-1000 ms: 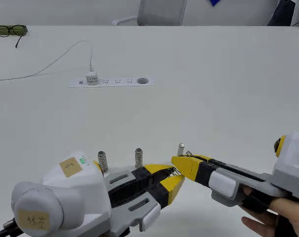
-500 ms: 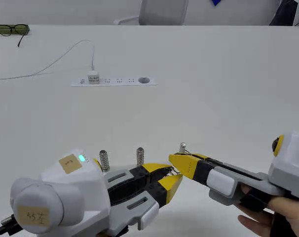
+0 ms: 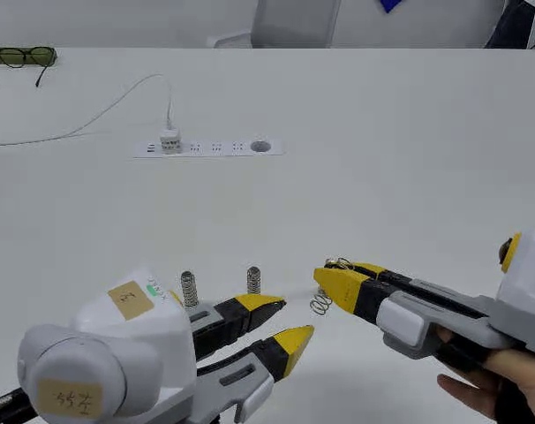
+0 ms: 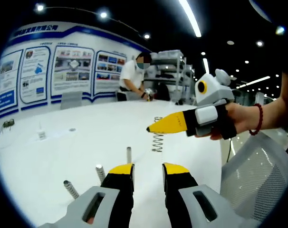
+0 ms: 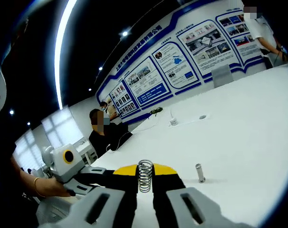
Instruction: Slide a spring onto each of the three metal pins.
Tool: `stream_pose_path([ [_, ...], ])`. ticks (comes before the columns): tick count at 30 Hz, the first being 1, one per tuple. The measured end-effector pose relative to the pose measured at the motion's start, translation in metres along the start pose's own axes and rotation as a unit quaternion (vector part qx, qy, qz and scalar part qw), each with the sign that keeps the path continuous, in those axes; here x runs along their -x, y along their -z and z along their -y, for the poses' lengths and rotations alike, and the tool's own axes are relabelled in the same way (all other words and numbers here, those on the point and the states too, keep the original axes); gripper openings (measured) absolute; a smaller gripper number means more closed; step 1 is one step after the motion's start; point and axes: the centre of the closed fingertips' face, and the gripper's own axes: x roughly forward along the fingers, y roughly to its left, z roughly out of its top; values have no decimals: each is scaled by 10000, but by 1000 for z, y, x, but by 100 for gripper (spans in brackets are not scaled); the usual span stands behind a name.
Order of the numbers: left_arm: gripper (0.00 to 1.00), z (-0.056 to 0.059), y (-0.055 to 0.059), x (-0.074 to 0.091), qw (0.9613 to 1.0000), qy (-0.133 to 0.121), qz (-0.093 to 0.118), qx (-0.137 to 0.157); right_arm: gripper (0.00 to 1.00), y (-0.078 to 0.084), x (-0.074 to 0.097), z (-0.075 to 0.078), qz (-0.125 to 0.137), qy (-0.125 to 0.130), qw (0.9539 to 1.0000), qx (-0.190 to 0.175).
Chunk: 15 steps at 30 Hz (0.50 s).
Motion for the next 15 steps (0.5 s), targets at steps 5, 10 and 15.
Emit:
stream_pose_path([
  [5, 29, -8, 4, 6, 9997, -170, -158, -47, 12, -4, -2, 9, -114, 189, 9989, 421],
  [10, 35, -13, 7, 11, 9992, -305, -247, -118, 12, -11, -6, 17, -156, 309, 9966, 746],
  [15, 41, -20, 8, 16, 9984, -456, -292, -154, 12, -17, -10, 26, -165, 377, 9944, 977],
])
